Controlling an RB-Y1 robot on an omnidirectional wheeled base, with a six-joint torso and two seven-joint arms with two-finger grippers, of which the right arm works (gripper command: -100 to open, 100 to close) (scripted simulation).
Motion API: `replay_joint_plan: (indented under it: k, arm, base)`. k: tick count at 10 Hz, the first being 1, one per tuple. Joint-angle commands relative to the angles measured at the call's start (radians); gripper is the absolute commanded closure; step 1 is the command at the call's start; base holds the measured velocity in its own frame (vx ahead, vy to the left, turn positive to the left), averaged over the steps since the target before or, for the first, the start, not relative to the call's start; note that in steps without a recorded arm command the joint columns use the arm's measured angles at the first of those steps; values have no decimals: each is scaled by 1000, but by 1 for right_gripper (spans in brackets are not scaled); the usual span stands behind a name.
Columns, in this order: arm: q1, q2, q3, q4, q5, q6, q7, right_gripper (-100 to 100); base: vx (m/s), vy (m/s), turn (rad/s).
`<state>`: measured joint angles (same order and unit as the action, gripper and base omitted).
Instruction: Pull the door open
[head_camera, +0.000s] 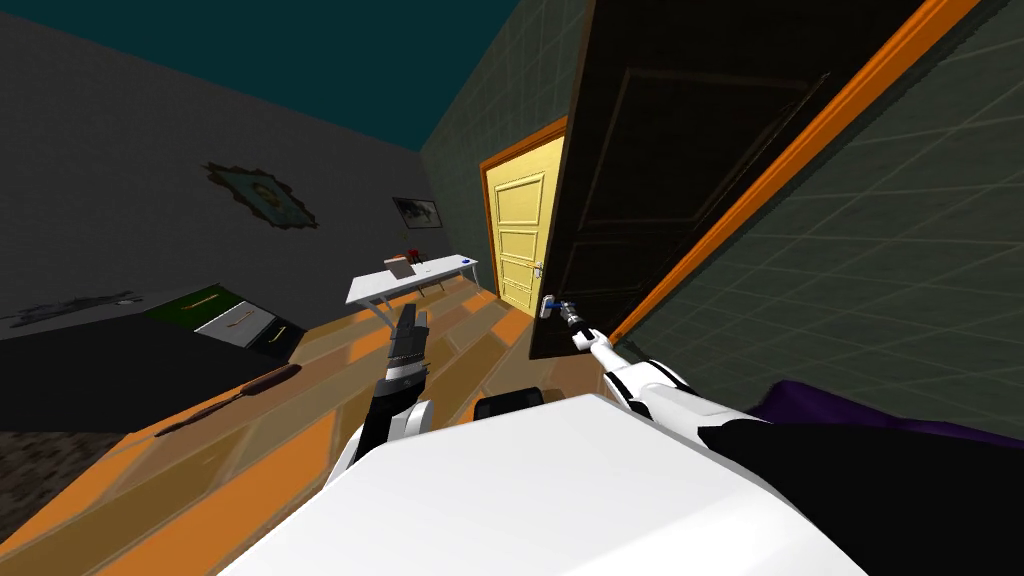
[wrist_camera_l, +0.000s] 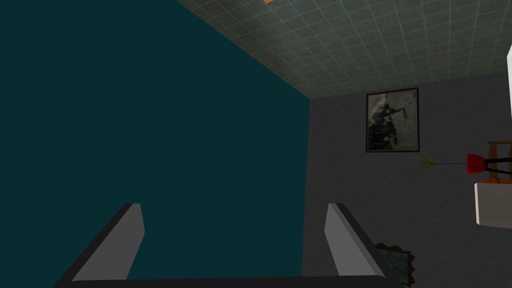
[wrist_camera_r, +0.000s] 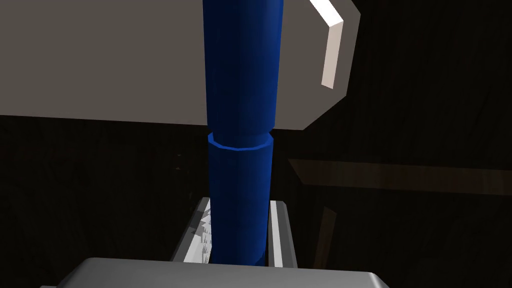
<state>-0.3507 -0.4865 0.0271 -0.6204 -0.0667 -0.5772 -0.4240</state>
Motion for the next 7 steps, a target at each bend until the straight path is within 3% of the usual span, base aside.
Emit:
replay_joint_plan:
  k: [1, 2, 5, 7]
  arm:
    - [-21, 8, 18, 46, 7, -31, -11, 100]
    - [-21, 8, 37, 39, 15, -36, -26, 100]
    - [-21, 0, 33, 51, 14, -43, -25, 100]
    - [-13, -7, 63, 37, 27, -52, -53, 100]
  base:
    - [-121, -53, 37]
    - [-171, -70, 31]
    - [-80, -24, 8]
    - [-142, -88, 53]
